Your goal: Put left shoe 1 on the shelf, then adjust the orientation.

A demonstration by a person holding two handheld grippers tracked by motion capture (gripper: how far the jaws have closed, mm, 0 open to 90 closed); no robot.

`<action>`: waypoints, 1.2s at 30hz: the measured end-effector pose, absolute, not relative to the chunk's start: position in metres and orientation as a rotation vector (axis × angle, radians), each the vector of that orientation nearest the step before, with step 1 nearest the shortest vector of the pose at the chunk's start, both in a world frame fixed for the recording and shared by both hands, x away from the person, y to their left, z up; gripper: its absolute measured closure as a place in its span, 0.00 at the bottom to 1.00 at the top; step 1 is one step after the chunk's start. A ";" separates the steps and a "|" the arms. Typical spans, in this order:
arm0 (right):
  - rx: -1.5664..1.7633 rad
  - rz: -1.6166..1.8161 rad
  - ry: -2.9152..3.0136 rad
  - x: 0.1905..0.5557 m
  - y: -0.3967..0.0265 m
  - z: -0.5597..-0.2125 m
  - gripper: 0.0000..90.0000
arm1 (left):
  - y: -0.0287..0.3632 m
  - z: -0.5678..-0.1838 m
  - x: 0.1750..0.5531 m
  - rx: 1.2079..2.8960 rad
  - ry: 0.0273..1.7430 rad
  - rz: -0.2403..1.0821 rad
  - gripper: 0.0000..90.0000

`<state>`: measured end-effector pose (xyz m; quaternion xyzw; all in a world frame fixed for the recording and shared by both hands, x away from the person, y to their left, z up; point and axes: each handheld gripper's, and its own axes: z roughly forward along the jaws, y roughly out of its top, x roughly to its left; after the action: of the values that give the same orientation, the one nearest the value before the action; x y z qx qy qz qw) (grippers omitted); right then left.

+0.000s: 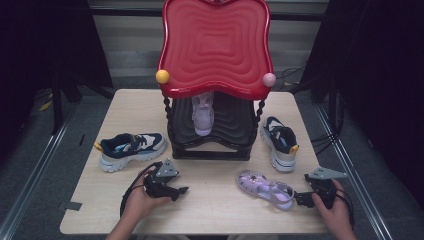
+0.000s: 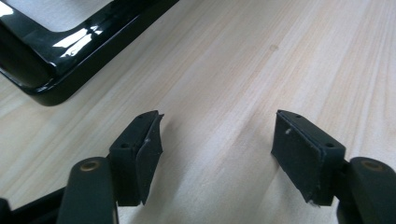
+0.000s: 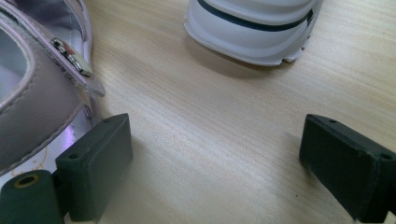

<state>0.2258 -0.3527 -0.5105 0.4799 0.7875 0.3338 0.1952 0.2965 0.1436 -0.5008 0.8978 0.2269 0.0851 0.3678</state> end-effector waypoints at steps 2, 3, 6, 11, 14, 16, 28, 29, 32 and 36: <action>1.345 0.936 2.207 0.226 -0.353 -0.511 0.10 | 0.144 -0.502 0.296 2.296 0.594 0.214 0.35; 1.345 0.936 2.207 0.226 -0.353 -0.511 0.10 | 0.144 -0.502 0.296 2.292 0.592 0.209 0.35; 1.344 0.936 2.208 0.226 -0.353 -0.511 0.10 | 0.146 -0.503 0.297 2.294 0.596 0.208 0.33; 1.350 0.934 2.212 0.226 -0.353 -0.510 0.09 | 0.147 -0.505 0.298 2.272 0.596 0.210 0.29; 1.341 0.937 2.217 0.227 -0.353 -0.510 0.09 | 0.148 -0.506 0.298 2.268 0.599 0.218 0.27; 1.336 0.938 2.219 0.227 -0.353 -0.511 0.09 | 0.148 -0.506 0.297 2.262 0.601 0.216 0.26; 1.346 0.938 2.220 0.227 -0.353 -0.510 0.10 | 0.149 -0.508 0.296 2.253 0.588 0.217 0.22; 1.348 0.935 2.222 0.227 -0.353 -0.510 0.10 | 0.149 -0.508 0.296 2.253 0.588 0.218 0.22; 1.352 0.929 2.227 0.227 -0.354 -0.508 0.13 | 0.149 -0.508 0.296 2.253 0.588 0.217 0.22; 1.366 0.950 2.237 0.226 -0.356 -0.504 0.14 | 0.149 -0.508 0.296 2.253 0.589 0.218 0.21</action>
<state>0.2261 -0.3564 -0.5038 0.4823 0.7899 0.3355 0.1760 0.2956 0.1488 -0.5083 0.8867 0.2319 0.0859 0.3906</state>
